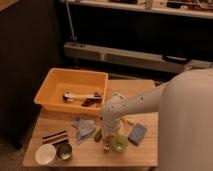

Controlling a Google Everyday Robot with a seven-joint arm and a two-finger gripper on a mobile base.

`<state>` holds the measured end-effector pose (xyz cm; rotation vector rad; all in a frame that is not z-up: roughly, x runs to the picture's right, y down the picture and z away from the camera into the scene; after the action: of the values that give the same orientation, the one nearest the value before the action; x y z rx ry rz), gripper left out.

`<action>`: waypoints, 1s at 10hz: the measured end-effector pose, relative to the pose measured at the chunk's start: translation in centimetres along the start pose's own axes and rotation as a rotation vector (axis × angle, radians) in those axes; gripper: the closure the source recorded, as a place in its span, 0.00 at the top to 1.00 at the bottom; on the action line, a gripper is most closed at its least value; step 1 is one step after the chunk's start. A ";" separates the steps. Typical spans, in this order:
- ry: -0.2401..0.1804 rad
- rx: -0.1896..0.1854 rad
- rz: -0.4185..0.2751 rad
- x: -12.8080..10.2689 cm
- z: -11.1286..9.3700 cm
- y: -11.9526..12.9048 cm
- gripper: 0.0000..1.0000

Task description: Place fork in plastic cup

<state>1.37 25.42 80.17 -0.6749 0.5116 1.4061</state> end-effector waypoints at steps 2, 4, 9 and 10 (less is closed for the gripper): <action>-0.003 -0.008 0.000 -0.4 -0.1 0.8 0.53; -0.005 -0.013 0.000 -0.9 -0.3 1.6 0.53; 0.010 -0.001 0.012 -0.8 0.4 1.6 0.53; 0.009 0.000 0.011 -0.9 0.3 1.6 0.53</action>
<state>-0.33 25.06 80.76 -0.6796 0.5228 1.4144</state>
